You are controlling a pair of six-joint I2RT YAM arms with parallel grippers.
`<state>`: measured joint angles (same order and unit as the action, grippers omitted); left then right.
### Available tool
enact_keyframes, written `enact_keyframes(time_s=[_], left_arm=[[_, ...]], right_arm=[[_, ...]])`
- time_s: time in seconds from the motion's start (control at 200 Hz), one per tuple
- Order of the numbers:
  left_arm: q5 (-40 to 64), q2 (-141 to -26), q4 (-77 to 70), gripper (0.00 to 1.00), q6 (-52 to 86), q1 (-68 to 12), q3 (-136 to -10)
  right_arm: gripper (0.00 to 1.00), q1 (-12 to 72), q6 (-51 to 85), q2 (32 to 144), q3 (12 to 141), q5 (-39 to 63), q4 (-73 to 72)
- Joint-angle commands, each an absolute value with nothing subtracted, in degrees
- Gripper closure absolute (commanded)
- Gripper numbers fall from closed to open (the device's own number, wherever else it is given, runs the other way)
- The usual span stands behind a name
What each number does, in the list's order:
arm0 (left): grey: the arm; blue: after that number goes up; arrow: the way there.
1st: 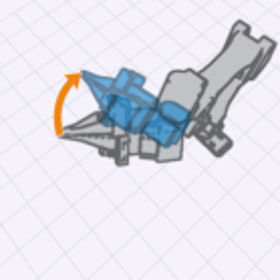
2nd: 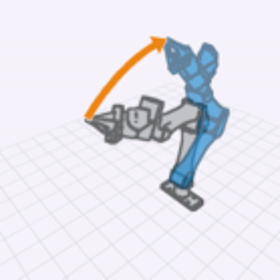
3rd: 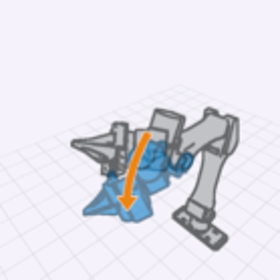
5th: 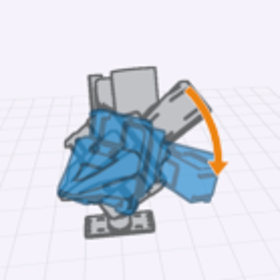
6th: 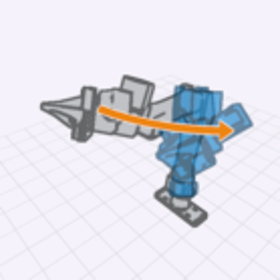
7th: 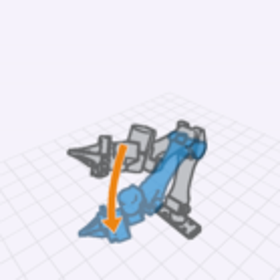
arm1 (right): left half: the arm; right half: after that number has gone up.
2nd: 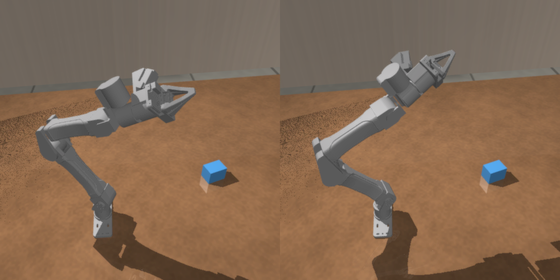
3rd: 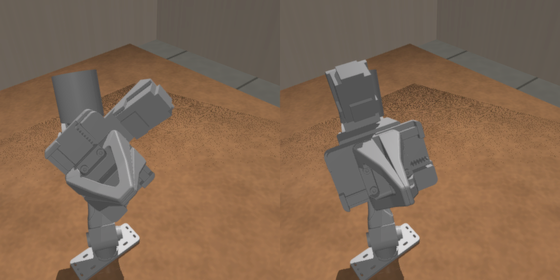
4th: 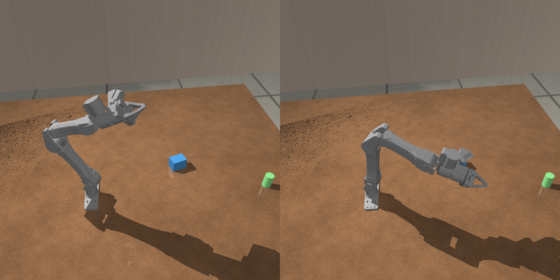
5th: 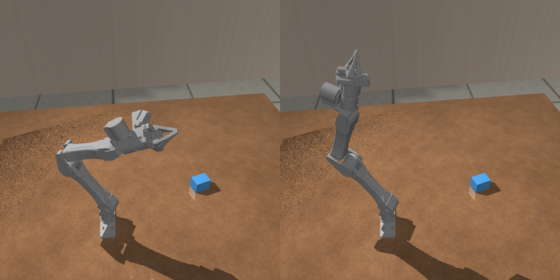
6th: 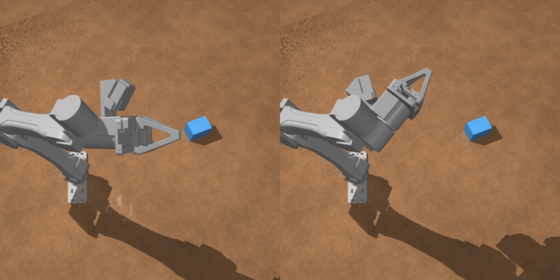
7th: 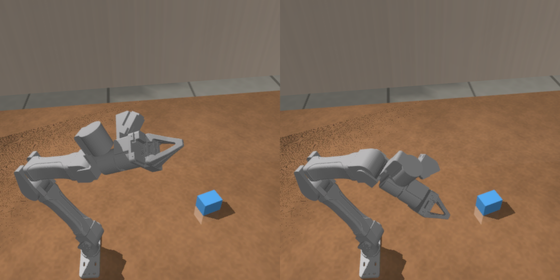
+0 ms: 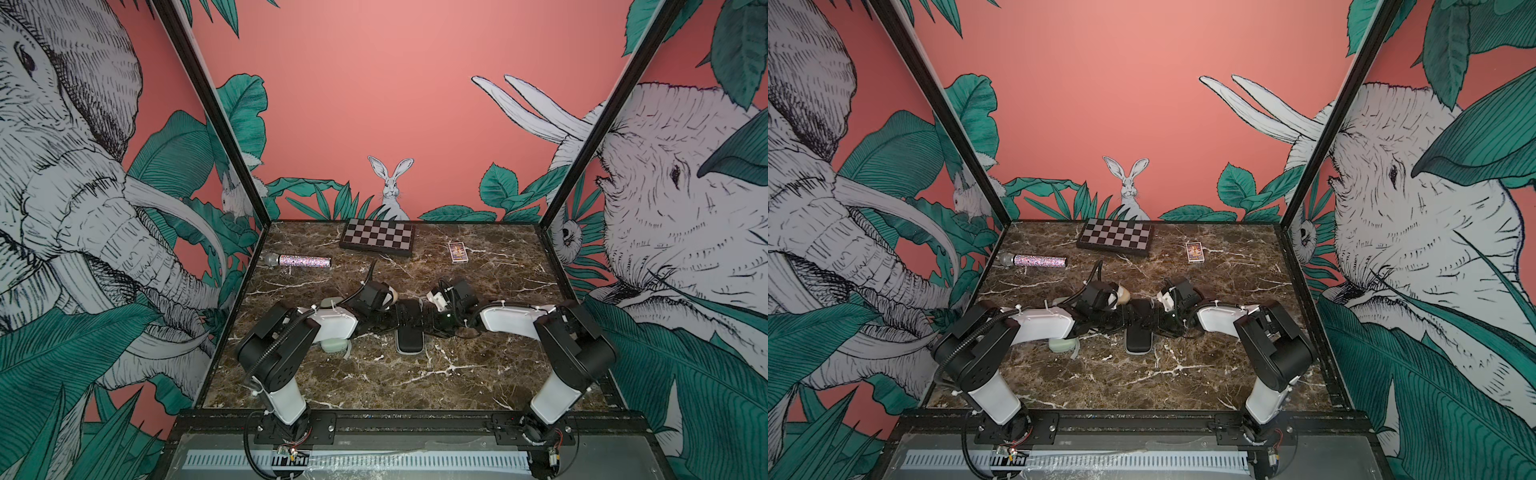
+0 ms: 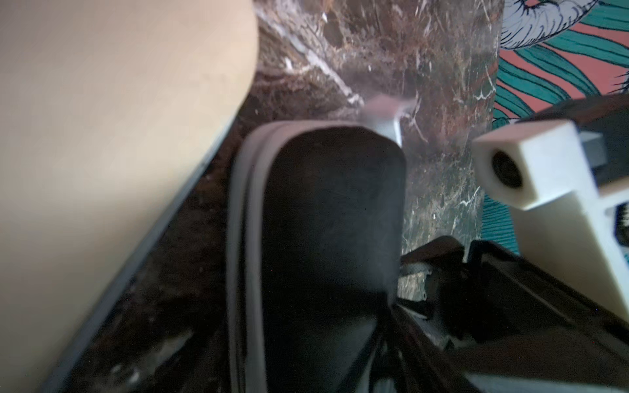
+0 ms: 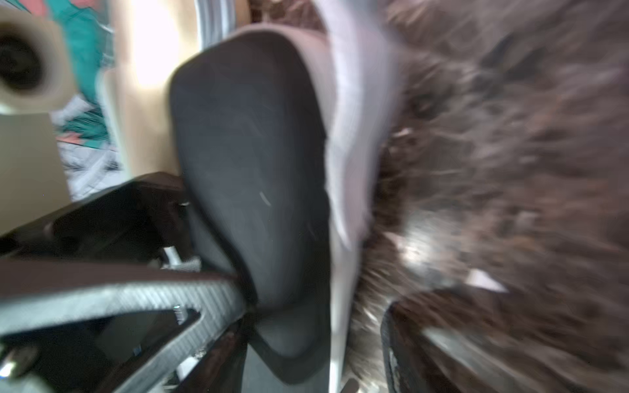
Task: Put umbrellas into zippered umbrella sleeves
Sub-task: Pick up the umbrella sleeve at the center of the board.
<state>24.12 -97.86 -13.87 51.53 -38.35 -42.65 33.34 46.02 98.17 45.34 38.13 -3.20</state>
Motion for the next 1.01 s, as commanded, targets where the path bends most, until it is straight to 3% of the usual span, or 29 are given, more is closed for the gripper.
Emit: enact_keyframes(time_s=[0.0, 0.2, 0.42, 0.55, 0.77, 1.0], left_arm=[[27.37, -98.84, -21.21, 0.4, 56.55, -38.75, -40.7], [29.89, -99.24, -26.48, 0.62, 61.07, -38.67, -38.91], [32.76, -101.95, -37.88, 0.67, 68.77, -38.63, -36.41], [33.22, -101.78, -40.63, 0.79, 70.88, -38.67, -35.62], [33.32, -101.05, -45.11, 0.83, 75.88, -38.93, -35.59], [32.66, -99.33, -47.21, 0.82, 78.16, -38.88, -35.22]], right_arm=[[0.39, 33.85, 55.1, 99.62, 41.65, 42.53, -15.48], [0.37, 32.72, 62.59, 96.8, 37.17, 44.17, -26.05], [0.35, 32.63, 69.85, 98.67, 33.37, 43.55, -40.74], [0.35, 32.36, 76.05, 100.22, 31.3, 44.55, -51.88], [0.25, 32.34, 76.06, 98.07, 29.45, 45.79, -51.66], [0.46, 32.19, 74.43, 94.2, 29.7, 45.01, -47.62]])
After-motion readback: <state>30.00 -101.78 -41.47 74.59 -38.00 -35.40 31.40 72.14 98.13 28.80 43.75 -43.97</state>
